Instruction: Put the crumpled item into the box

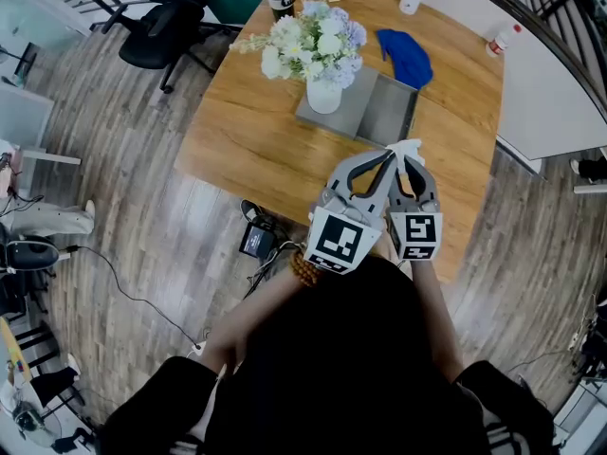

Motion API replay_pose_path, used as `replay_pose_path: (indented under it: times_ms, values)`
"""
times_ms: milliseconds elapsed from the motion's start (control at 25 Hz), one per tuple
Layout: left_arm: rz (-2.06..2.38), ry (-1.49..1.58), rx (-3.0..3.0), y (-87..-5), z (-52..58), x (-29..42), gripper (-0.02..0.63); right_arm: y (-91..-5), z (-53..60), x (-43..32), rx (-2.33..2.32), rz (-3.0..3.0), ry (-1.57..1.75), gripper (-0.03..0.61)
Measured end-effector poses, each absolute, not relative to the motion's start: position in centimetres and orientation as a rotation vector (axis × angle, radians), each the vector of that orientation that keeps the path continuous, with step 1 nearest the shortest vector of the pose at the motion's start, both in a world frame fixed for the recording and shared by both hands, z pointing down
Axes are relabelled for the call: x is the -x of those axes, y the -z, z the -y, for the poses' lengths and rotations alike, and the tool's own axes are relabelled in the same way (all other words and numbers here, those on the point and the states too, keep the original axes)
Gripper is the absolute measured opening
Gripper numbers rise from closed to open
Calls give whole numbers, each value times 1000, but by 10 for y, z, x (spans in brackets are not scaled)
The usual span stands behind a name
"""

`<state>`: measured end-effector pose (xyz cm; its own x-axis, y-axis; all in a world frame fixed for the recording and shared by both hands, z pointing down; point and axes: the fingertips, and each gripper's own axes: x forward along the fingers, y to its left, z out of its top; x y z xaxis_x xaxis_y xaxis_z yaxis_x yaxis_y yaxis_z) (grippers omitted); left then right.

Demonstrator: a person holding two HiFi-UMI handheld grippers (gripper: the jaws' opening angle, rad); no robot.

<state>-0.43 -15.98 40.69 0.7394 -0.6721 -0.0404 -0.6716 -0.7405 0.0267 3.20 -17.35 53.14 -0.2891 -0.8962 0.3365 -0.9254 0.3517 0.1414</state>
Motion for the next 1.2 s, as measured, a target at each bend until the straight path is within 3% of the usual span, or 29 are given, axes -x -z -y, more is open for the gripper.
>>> replay_pose_path:
  times_ms: [1200]
  values:
    - [1147, 13, -2884, -423, 173, 12, 23, -566, 233, -58, -1498, 2194, -34, 89]
